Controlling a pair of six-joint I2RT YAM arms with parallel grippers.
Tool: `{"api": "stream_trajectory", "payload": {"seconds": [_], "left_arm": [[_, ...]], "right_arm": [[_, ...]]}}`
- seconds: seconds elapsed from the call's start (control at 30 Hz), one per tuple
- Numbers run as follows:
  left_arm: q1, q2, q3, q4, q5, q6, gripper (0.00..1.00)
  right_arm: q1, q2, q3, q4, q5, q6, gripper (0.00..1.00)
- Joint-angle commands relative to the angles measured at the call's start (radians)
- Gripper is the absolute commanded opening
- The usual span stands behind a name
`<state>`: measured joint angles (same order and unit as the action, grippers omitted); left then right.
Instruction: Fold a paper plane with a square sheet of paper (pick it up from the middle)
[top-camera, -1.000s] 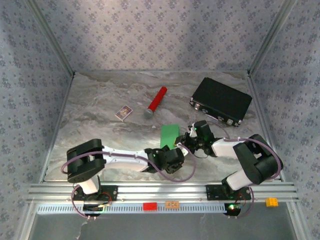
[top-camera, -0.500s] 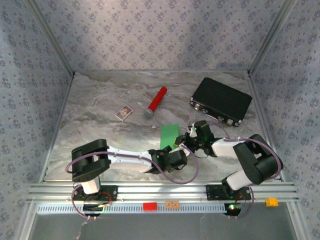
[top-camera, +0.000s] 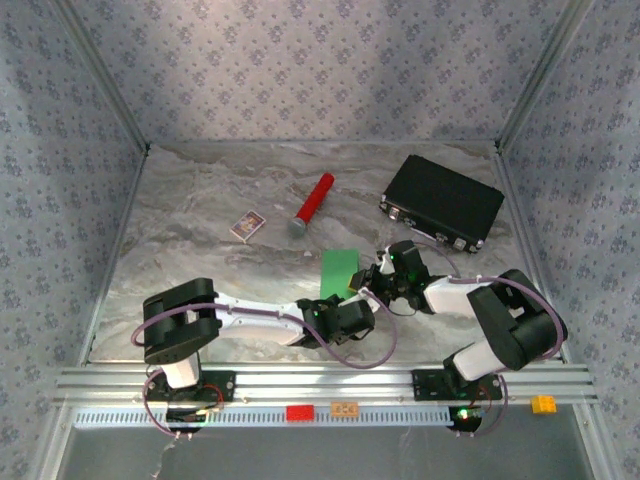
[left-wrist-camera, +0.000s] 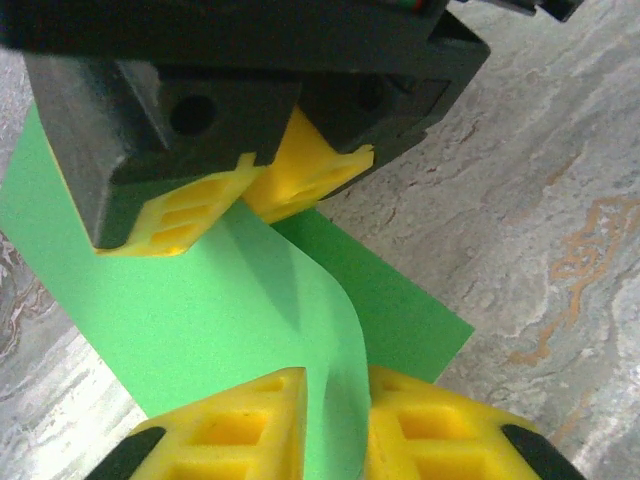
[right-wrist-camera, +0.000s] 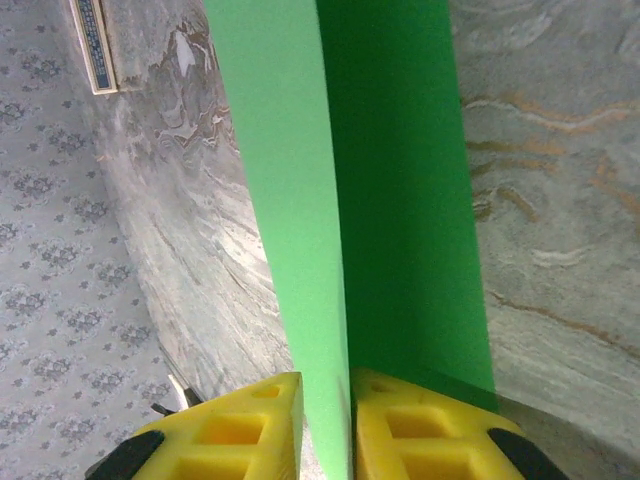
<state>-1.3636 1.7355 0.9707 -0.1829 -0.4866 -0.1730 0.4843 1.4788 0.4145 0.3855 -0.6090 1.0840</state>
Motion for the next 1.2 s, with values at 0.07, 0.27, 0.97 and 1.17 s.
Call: {"api": "stream_trajectory", "payload": {"seconds": [0.07, 0.27, 0.97, 1.17], "left_arm": [[-0.003, -0.051, 0.0, 0.002, 0.017, -0.019, 0.06], [0.082, -0.108, -0.011, 0.004, 0.241, -0.088, 0.0], [0.339, -0.146, -0.118, 0.169, 0.769, -0.252, 0.04], [0.346, -0.142, -0.118, 0.169, 0.763, -0.257, 0.06]], "right_arm": [[-0.016, -0.056, 0.014, -0.094, 0.04, -0.02, 0.24], [-0.056, -0.224, 0.018, -0.347, 0.155, -0.107, 0.33], [0.064, -0.31, -0.01, -0.318, 0.127, -0.093, 0.14], [0.085, -0.258, 0.003, -0.28, 0.133, -0.084, 0.13]]}}
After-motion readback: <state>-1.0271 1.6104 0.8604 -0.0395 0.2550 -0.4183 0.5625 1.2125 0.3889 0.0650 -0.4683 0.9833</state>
